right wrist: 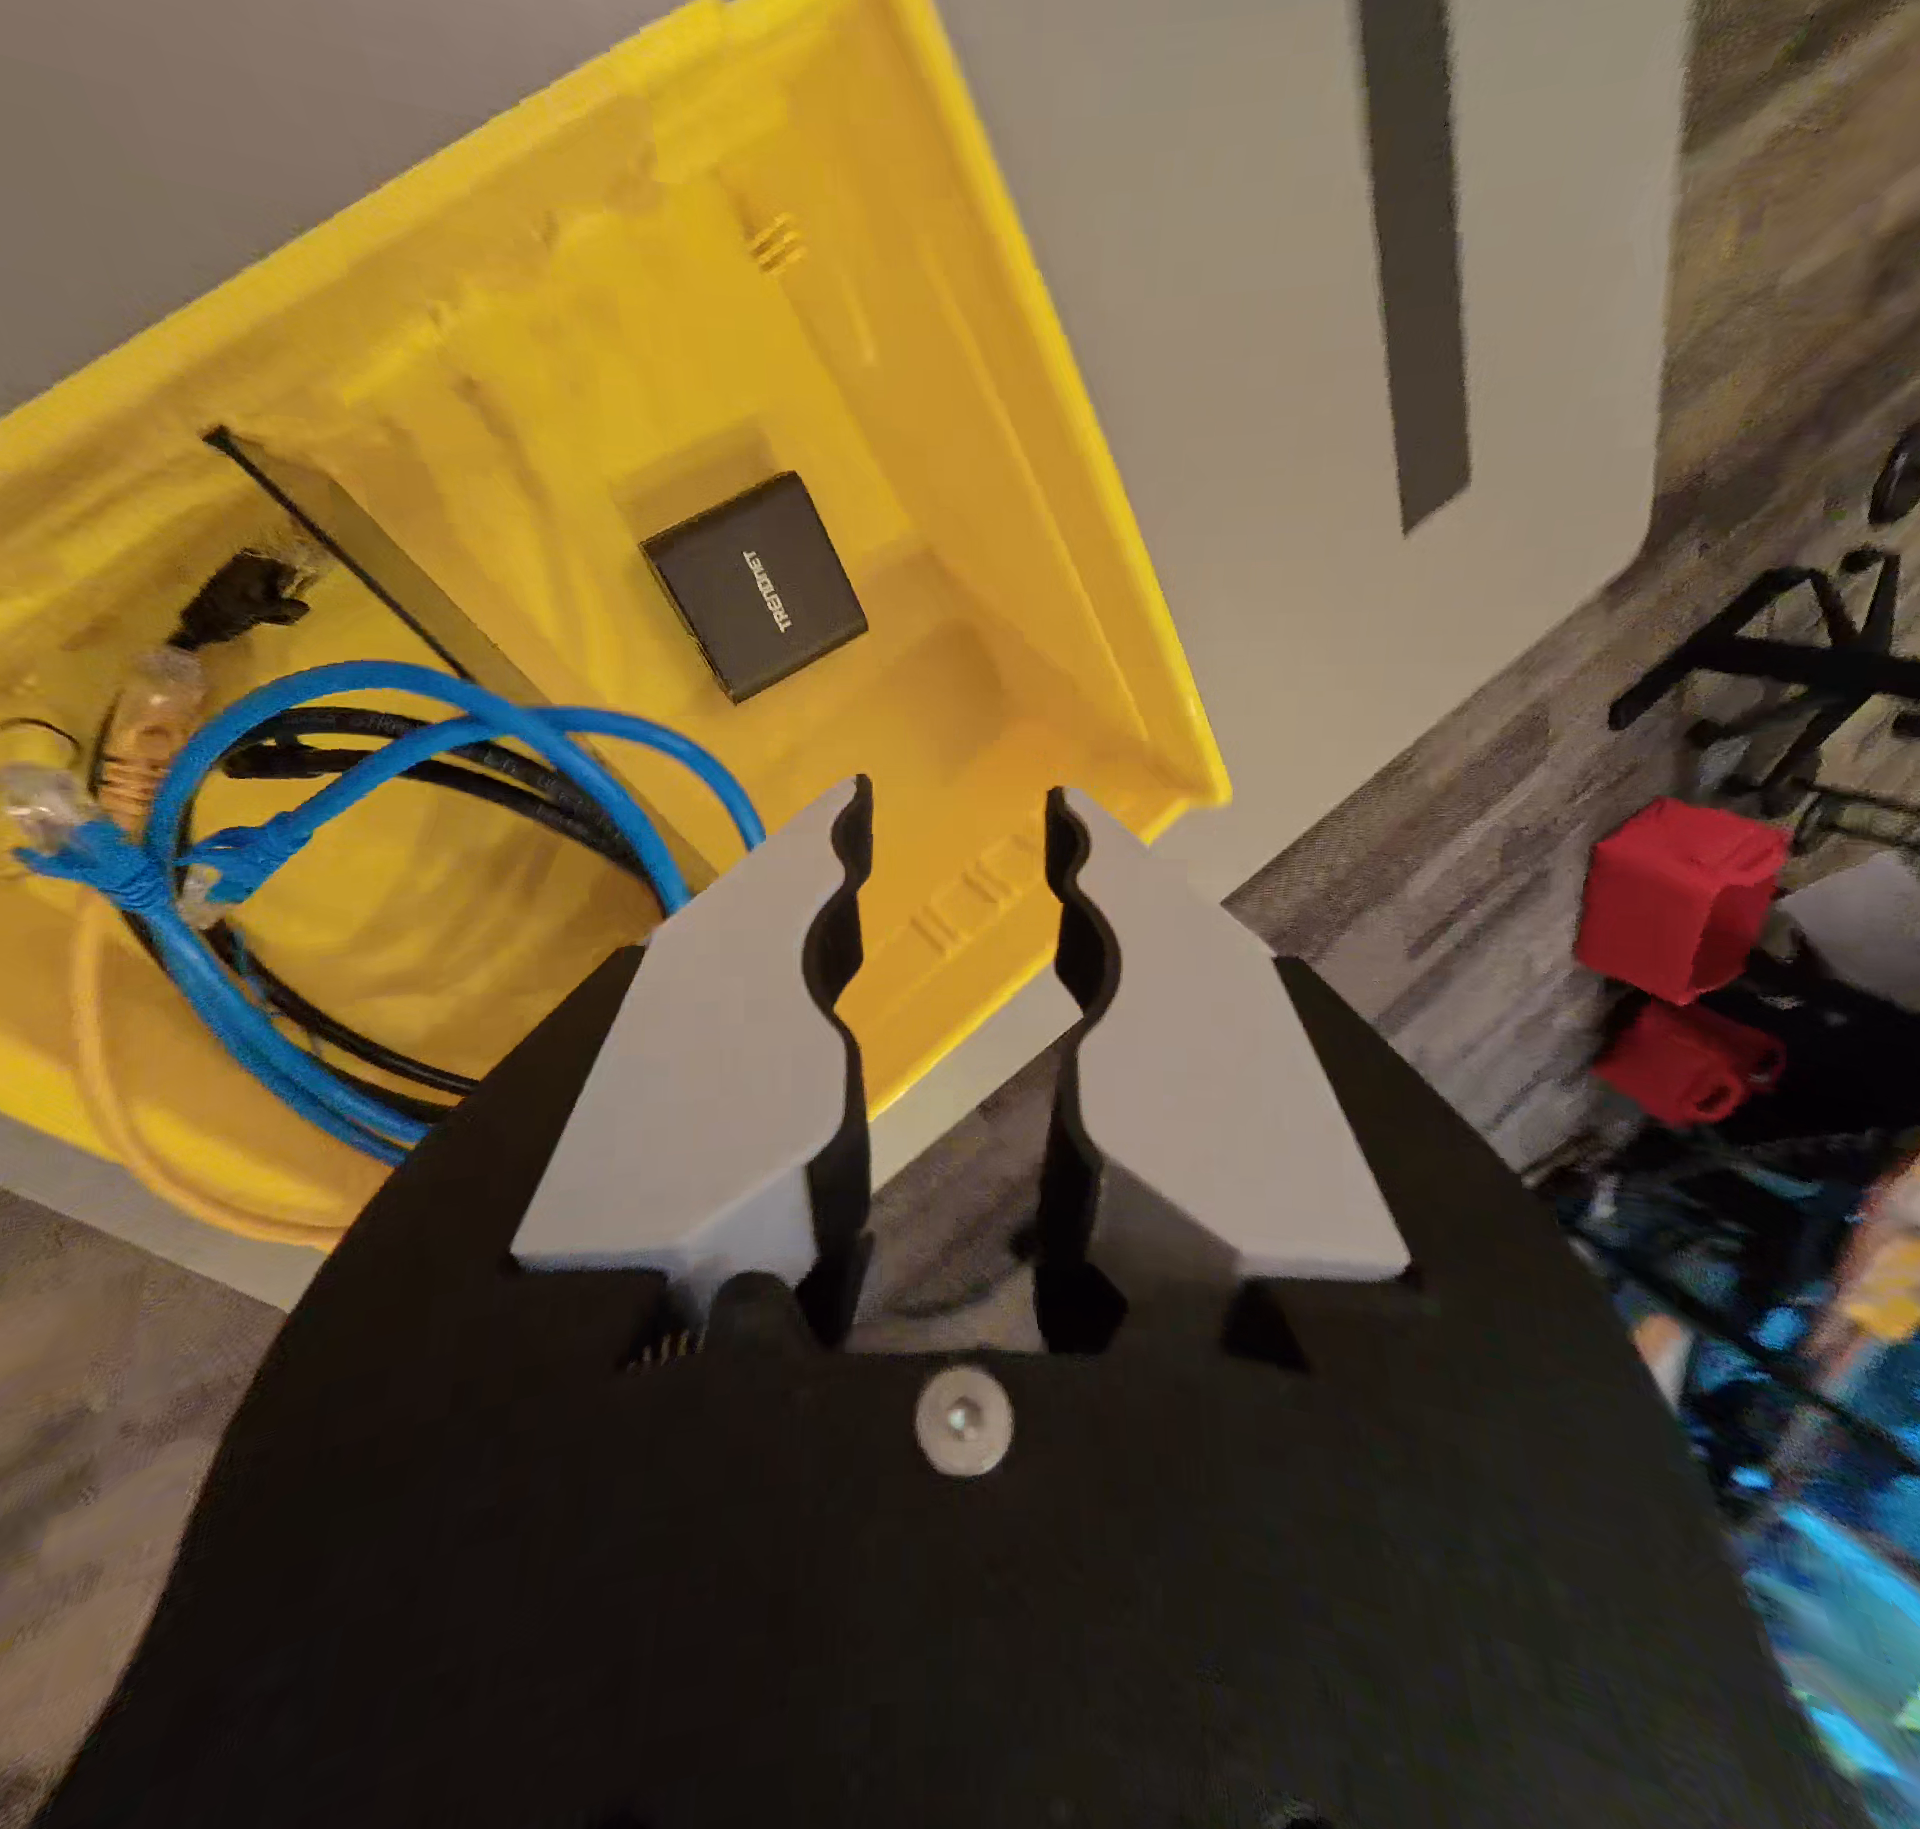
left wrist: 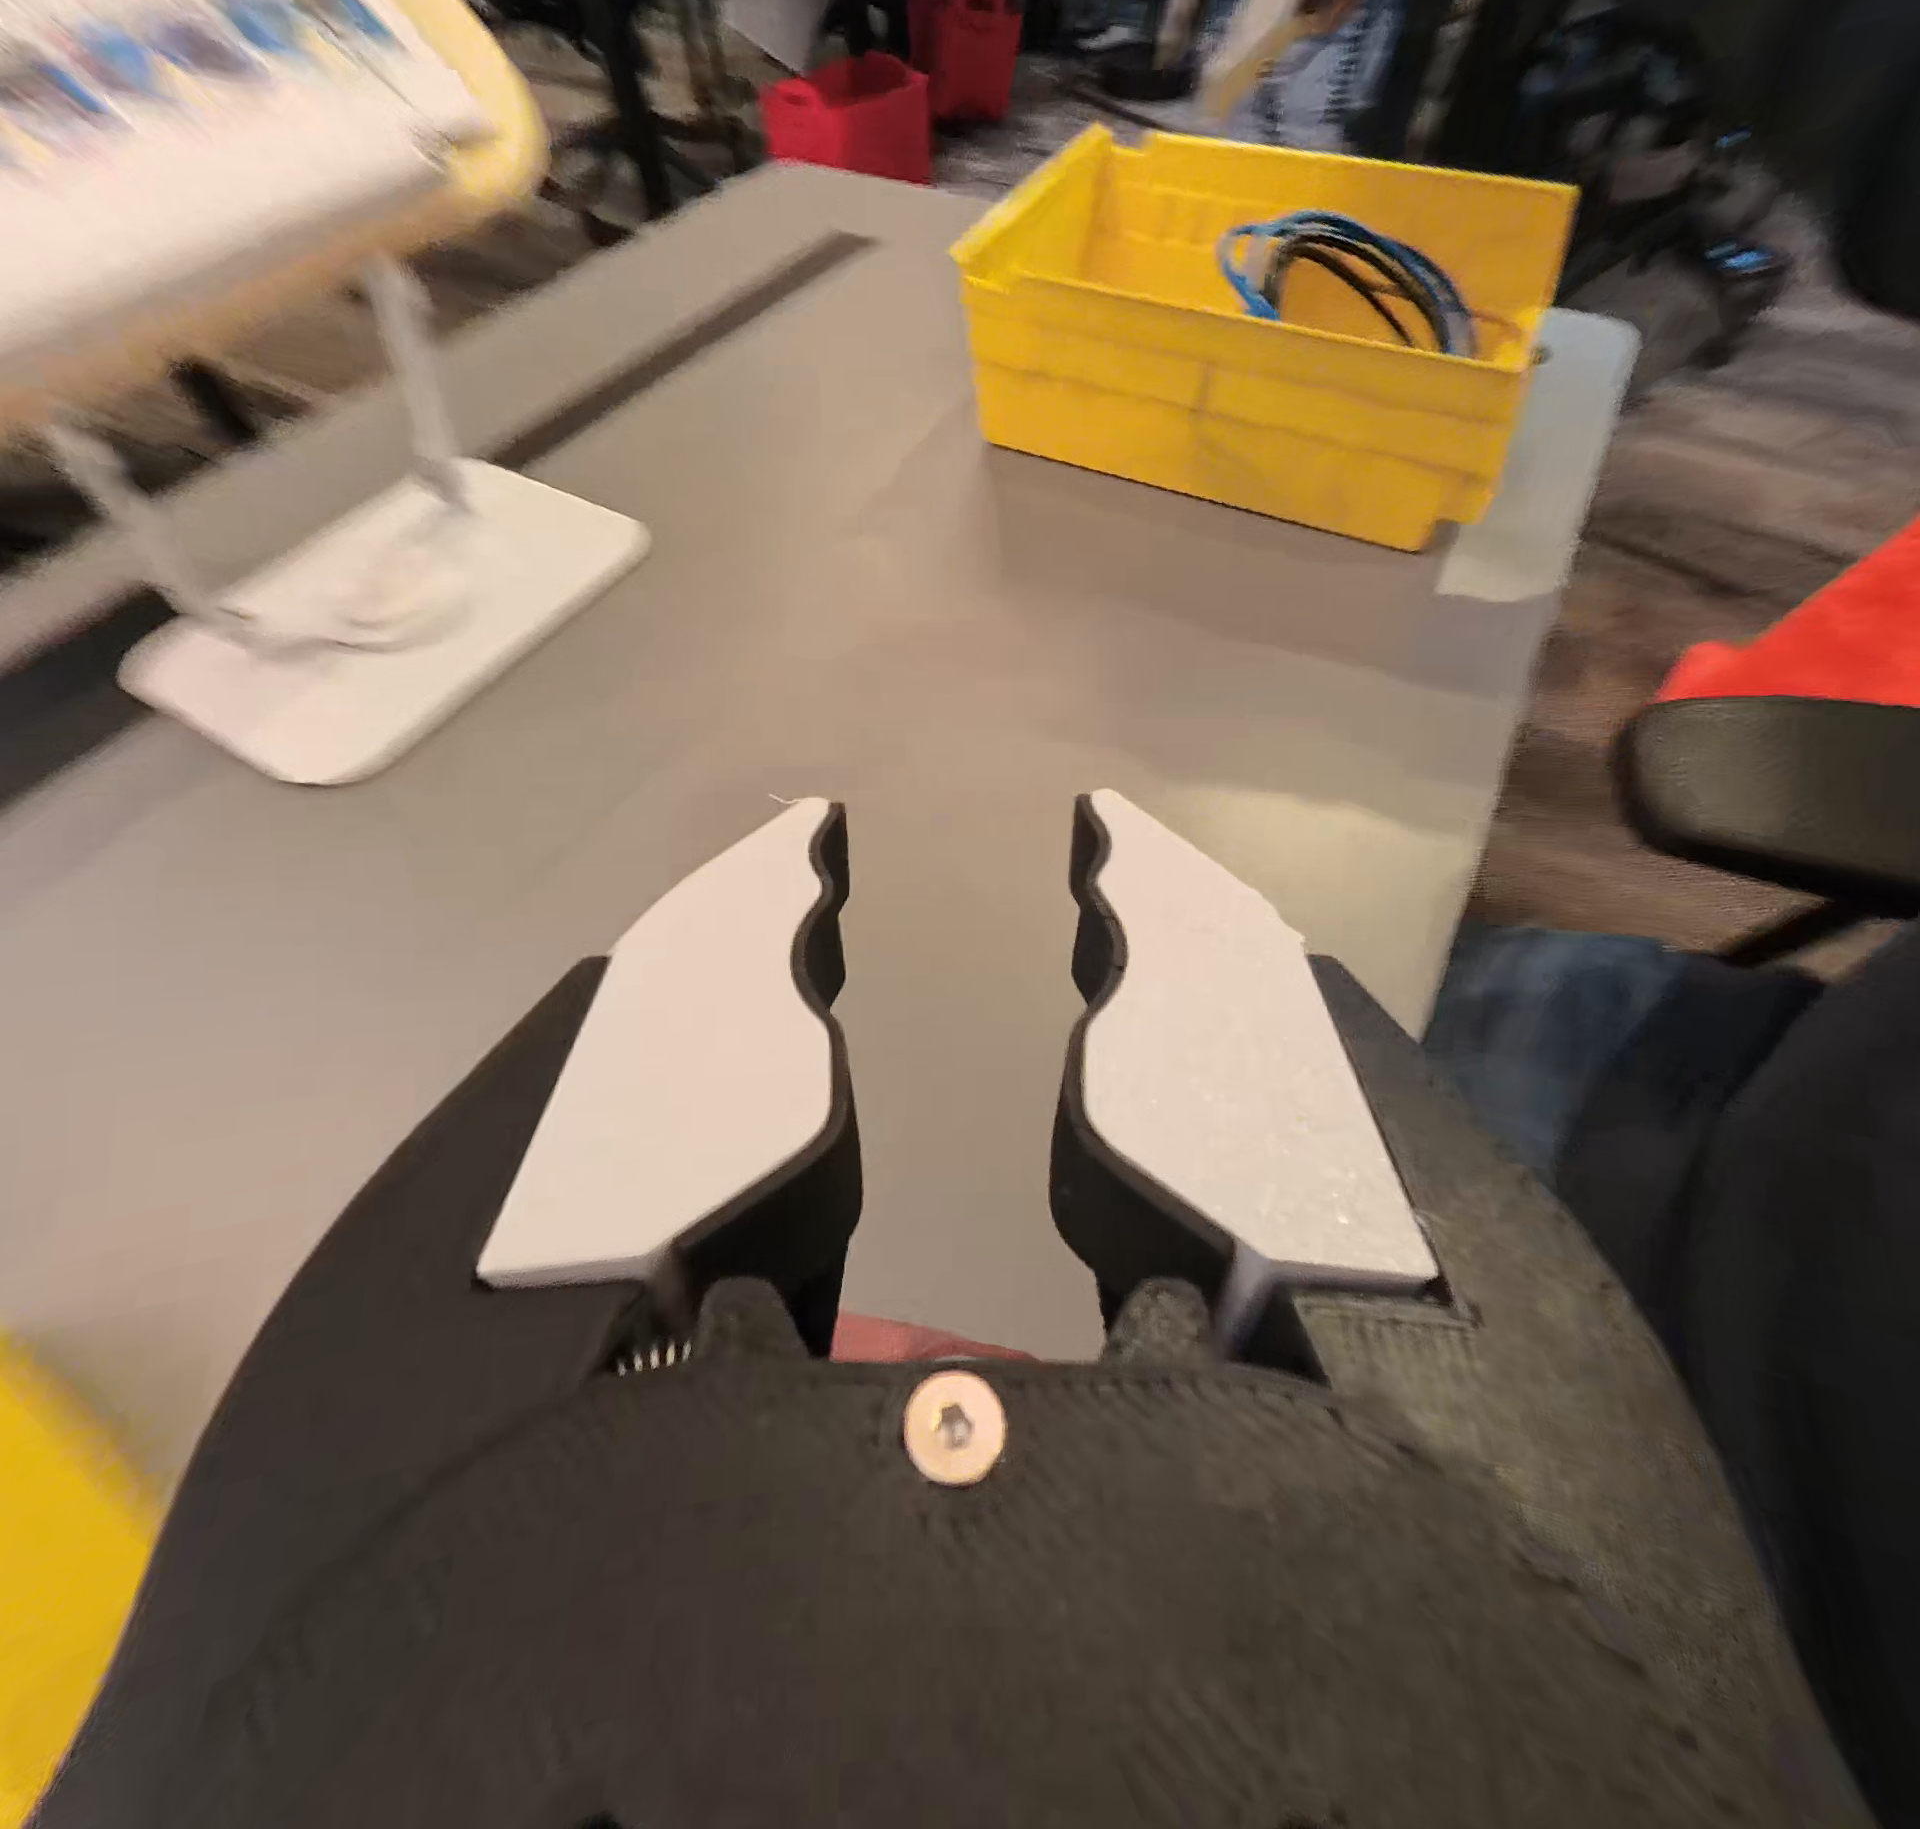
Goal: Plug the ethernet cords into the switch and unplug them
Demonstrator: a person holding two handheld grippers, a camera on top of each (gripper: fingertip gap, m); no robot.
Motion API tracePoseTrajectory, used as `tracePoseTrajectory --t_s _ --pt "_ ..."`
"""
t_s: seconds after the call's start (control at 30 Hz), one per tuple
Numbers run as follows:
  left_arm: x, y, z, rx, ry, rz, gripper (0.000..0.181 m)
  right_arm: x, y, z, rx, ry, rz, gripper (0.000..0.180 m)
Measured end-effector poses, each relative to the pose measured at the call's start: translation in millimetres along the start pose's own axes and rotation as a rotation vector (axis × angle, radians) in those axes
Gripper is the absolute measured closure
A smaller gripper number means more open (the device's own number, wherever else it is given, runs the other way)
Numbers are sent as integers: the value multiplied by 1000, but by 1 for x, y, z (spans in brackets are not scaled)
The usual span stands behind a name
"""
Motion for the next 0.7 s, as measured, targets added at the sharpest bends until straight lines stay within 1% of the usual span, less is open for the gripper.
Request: tracePoseTrajectory --t_s 0.1,0.17,0.23,0.27,0.33,0.4,0.5,0.6,0.7 --pt "14 40 -24 152 -47 37 138 -34 21 -1 -87 -162 91 133" --pt "16 72 -43 245 -20 67 134 -55 31 -6 -170 -244 158 130" --pt "12 105 -64 354 29 98 126 -72 34 -20 -163 -340 224 121" --pt "7 121 -74 408 53 109 123 -82 34 -27 -162 -391 243 121" --pt "-10 153 -96 522 87 104 122 -100 29 -44 -143 -469 285 121" --pt "-34 180 -116 665 82 42 115 -116 21 -59 -135 -541 320 122" --pt "-66 215 -134 811 78 -42 111 -138 9 -78 -147 -636 330 120" --pt "-84 240 -142 875 139 -17 109 -149 6 -90 -178 -703 375 122" --pt "-105 267 -153 1015 115 -83 106 -153 -1 -97 -159 -748 412 122"
Point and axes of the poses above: each gripper's, where its closed fingertips meet, y back along the fingers, x out of its top, z = x × y across the jaws, the point moved 5 cm from there along y, back along the fingers, and after that the axes turned 6 degrees about y, right-handed, at the moved point
